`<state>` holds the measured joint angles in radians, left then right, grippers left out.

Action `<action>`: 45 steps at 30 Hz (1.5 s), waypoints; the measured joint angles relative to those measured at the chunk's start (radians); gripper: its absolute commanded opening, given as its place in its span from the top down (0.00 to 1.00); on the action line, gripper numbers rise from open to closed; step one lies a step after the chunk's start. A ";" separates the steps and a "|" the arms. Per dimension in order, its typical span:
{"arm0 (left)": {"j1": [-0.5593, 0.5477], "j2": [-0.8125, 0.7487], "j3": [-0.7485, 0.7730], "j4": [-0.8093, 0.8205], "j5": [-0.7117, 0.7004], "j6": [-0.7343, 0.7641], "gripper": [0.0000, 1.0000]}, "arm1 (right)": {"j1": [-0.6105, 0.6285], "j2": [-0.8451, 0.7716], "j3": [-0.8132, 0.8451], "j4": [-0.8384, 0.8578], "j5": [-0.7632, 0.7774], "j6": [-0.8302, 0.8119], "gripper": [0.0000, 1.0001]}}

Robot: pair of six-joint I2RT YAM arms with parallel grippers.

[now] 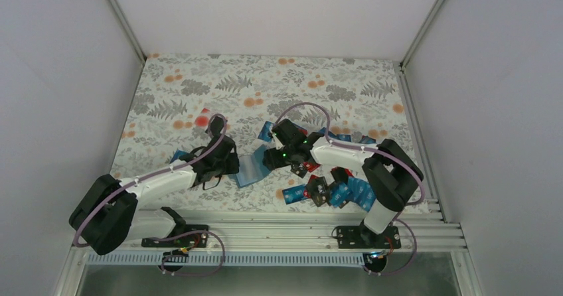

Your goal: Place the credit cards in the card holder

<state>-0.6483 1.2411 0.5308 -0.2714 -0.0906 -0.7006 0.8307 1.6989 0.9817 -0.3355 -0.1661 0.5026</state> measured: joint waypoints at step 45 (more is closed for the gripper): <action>0.007 0.018 -0.130 0.184 0.062 0.006 0.89 | 0.232 0.210 0.214 -0.066 0.187 0.006 0.38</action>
<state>-0.6415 1.2594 0.4004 -0.0872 -0.0288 -0.6949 1.0622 1.9091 1.1961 -0.4019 0.0212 0.5091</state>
